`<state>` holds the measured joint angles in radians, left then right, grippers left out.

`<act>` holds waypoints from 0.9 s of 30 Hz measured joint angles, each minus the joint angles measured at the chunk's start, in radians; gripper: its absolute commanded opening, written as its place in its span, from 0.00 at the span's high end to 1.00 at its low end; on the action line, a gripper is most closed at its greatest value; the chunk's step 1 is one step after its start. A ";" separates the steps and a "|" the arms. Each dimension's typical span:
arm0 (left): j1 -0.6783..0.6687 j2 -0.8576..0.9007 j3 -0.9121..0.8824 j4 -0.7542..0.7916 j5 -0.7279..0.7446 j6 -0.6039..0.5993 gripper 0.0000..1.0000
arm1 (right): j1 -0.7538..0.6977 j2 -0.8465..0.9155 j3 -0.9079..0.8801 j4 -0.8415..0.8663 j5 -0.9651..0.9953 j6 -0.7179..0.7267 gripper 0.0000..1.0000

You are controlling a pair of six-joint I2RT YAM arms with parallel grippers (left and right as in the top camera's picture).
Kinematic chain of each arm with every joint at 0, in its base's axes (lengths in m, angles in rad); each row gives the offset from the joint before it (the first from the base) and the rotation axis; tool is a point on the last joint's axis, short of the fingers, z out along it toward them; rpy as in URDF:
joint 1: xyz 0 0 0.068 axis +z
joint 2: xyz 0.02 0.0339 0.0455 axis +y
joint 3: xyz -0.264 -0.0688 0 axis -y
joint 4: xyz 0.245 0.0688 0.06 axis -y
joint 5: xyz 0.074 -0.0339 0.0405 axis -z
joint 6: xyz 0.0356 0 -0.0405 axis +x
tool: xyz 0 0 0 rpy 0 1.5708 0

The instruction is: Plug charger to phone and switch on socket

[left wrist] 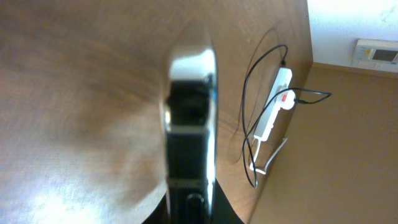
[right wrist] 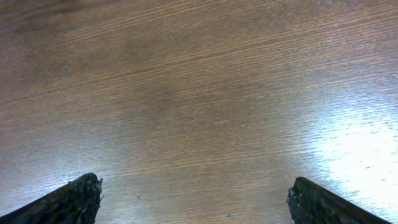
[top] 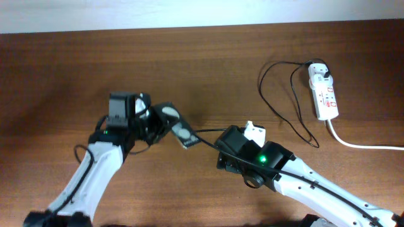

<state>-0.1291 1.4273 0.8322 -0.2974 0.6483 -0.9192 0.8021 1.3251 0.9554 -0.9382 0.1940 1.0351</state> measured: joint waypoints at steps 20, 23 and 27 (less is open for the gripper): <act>-0.128 0.180 0.259 -0.341 0.463 0.431 1.00 | -0.394 0.000 0.001 -0.254 -0.056 0.171 0.01; -0.128 0.285 0.259 -0.242 0.567 0.402 1.00 | -0.394 0.000 0.001 -0.254 -0.057 0.169 0.01; -0.128 0.385 0.259 -0.259 0.631 0.399 1.00 | -0.394 0.000 0.001 -0.254 -0.057 0.169 0.01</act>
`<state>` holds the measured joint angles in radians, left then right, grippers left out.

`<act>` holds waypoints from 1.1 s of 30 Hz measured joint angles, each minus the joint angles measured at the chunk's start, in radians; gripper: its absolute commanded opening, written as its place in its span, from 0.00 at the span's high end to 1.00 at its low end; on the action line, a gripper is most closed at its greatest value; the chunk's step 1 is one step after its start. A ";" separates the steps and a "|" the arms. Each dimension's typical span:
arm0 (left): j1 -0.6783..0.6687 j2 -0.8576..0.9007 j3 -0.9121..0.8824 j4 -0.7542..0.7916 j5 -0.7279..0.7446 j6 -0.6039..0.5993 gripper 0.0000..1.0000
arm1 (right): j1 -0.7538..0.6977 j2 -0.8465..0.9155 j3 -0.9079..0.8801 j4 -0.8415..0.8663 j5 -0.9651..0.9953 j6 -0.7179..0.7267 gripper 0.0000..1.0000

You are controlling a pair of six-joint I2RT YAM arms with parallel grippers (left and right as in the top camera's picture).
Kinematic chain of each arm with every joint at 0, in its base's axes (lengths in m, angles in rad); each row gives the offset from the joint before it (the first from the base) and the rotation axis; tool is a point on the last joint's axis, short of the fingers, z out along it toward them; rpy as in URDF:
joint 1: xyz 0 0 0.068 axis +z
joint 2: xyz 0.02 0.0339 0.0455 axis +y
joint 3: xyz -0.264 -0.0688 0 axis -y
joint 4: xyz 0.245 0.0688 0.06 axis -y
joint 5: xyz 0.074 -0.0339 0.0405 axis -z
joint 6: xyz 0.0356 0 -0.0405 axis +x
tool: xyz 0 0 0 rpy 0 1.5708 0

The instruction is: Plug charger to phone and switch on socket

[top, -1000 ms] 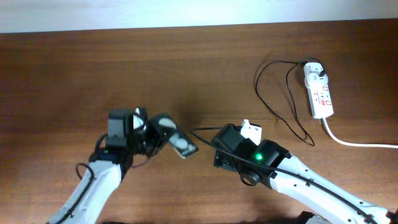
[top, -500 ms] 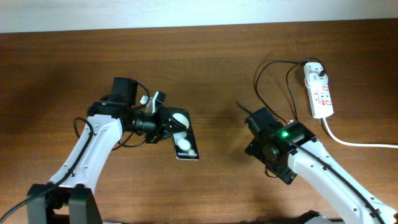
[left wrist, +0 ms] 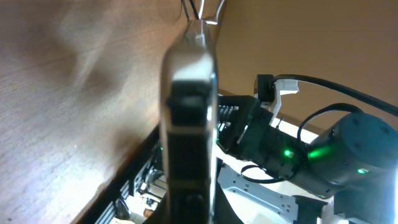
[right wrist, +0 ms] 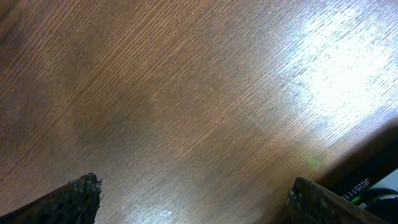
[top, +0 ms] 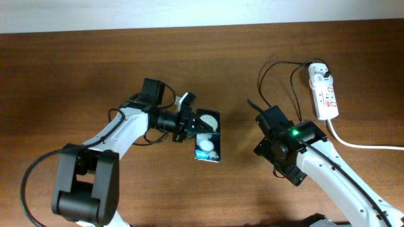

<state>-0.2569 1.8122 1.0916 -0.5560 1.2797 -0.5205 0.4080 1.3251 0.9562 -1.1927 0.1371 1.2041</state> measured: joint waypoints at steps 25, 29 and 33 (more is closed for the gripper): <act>0.000 0.000 0.001 -0.110 0.015 0.050 1.00 | 0.000 0.000 -0.002 0.150 0.076 -0.001 0.01; 0.000 0.000 0.001 -0.113 0.015 0.050 1.00 | -0.001 0.000 -0.002 0.446 0.111 -0.288 0.01; 0.000 0.000 0.001 -0.113 0.015 0.050 1.00 | -0.063 0.023 0.129 0.433 0.137 -0.422 0.01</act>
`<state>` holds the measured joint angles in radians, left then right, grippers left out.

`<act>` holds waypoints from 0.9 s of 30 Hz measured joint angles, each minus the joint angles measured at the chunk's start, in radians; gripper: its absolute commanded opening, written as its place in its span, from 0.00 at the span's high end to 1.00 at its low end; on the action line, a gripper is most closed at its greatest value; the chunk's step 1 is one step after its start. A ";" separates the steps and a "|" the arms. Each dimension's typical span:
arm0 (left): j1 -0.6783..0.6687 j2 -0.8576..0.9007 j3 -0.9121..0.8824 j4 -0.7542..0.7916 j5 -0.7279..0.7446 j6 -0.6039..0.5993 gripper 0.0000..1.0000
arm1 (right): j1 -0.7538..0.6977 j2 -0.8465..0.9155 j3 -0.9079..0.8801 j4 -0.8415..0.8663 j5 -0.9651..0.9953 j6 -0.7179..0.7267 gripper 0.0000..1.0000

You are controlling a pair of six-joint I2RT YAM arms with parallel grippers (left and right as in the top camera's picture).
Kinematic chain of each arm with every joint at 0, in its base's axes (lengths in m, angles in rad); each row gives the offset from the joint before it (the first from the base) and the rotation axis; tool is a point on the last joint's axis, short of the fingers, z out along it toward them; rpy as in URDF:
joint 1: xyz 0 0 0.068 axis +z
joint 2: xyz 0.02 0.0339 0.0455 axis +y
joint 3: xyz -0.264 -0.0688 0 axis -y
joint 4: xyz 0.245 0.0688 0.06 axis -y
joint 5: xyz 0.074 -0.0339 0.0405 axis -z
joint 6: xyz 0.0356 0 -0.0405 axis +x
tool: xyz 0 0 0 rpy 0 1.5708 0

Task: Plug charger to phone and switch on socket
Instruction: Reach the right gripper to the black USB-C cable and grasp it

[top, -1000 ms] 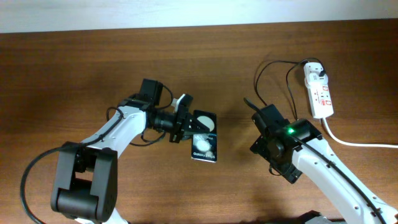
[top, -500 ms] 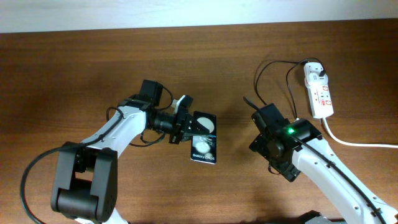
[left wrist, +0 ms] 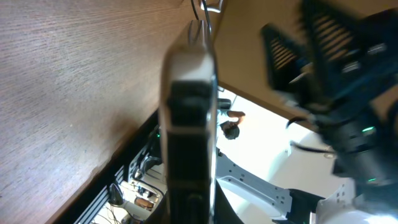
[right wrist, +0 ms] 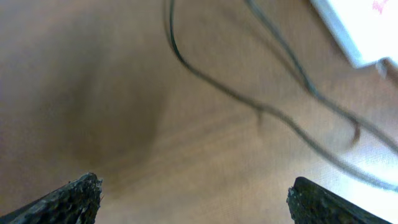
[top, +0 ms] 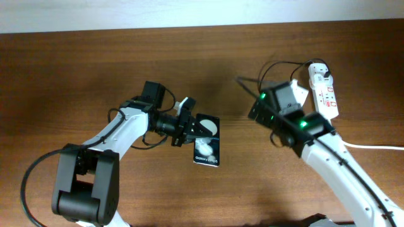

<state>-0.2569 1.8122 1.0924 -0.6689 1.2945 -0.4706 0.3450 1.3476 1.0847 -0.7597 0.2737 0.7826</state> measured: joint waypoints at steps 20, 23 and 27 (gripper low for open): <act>0.000 0.000 0.000 0.000 -0.039 0.003 1.00 | -0.200 0.954 0.650 0.185 -0.090 -0.208 0.67; 0.000 0.000 0.000 0.000 -0.039 0.003 1.00 | -0.200 0.954 0.651 0.173 -0.161 -0.258 0.81; 0.000 0.000 0.000 0.001 -0.039 0.003 1.00 | -0.188 0.952 0.668 0.080 -0.311 -0.428 0.96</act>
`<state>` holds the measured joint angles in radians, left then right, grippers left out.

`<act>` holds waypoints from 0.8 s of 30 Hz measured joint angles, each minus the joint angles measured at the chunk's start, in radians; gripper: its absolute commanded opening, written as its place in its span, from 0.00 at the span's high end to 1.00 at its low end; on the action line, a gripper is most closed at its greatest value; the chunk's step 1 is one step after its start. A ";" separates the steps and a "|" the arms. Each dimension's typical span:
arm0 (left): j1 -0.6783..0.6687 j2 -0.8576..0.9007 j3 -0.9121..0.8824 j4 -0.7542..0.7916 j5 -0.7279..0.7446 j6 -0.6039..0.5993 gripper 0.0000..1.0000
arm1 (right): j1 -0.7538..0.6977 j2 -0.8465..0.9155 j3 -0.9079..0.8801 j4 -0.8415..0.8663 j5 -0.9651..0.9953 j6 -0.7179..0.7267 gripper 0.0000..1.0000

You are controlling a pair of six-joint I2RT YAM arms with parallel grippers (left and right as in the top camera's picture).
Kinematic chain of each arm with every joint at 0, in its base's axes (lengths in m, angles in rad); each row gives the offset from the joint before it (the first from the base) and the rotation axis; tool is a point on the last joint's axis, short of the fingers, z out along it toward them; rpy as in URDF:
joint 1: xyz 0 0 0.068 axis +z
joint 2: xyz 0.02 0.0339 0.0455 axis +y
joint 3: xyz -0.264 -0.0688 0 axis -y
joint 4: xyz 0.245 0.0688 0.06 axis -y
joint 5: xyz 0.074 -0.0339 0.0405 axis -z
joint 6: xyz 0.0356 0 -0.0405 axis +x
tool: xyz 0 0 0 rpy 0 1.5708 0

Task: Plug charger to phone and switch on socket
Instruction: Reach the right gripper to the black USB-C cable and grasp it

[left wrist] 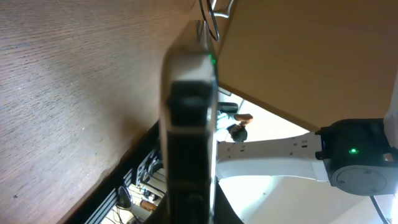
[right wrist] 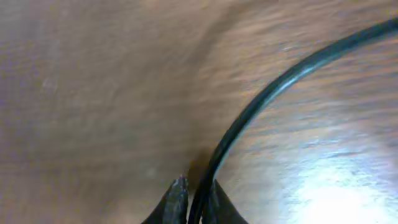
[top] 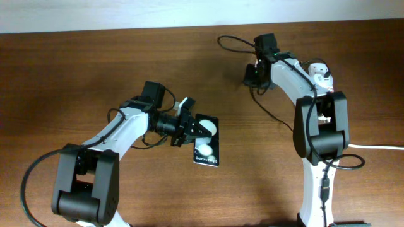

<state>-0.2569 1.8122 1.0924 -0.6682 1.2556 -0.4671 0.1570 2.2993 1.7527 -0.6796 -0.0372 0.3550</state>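
Observation:
The dark phone (top: 206,149) with pale reflections on its face is held off the table at the centre, my left gripper (top: 188,128) shut on its end. In the left wrist view the phone (left wrist: 189,124) shows edge-on, filling the gap between the fingers. My right gripper (top: 250,77) is at the far side of the table, shut on the black charger cable (top: 235,39). The right wrist view shows the cable (right wrist: 280,87) running up from the pinched fingertips of the right gripper (right wrist: 198,198). Its plug end is not visible. The white power strip (top: 322,70) is mostly hidden under the right arm.
The brown wooden table (top: 76,75) ends at a pale wall along the far edge. The strip's white mains lead (top: 372,146) runs off to the right. The right arm stretches from the front edge up across the right side.
My right gripper was open above the cable loop beside the power strip. Now it is further back and left, shut on the cable, and a loop lies towards the far edge. The phone has not moved.
At first my left gripper held the phone left of centre and my right gripper was open, low at the front centre. Then the phone was at the centre and the right arm further right. Later the right gripper hung open over the cable; now it grips it.

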 measured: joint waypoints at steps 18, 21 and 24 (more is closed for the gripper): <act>0.000 0.000 0.000 0.000 -0.029 0.000 0.99 | 0.090 -0.003 0.052 -0.167 0.129 0.109 0.01; 0.000 0.000 0.000 0.000 -0.034 0.000 0.99 | 0.026 0.000 0.053 -0.066 0.142 0.187 0.00; 0.000 0.000 0.000 0.000 -0.034 0.000 1.00 | 0.026 0.008 0.053 -0.005 0.143 0.204 0.11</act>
<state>-0.2569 1.8122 1.0924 -0.6685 1.2217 -0.4671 0.1829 2.3074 1.8061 -0.6849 0.1055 0.5587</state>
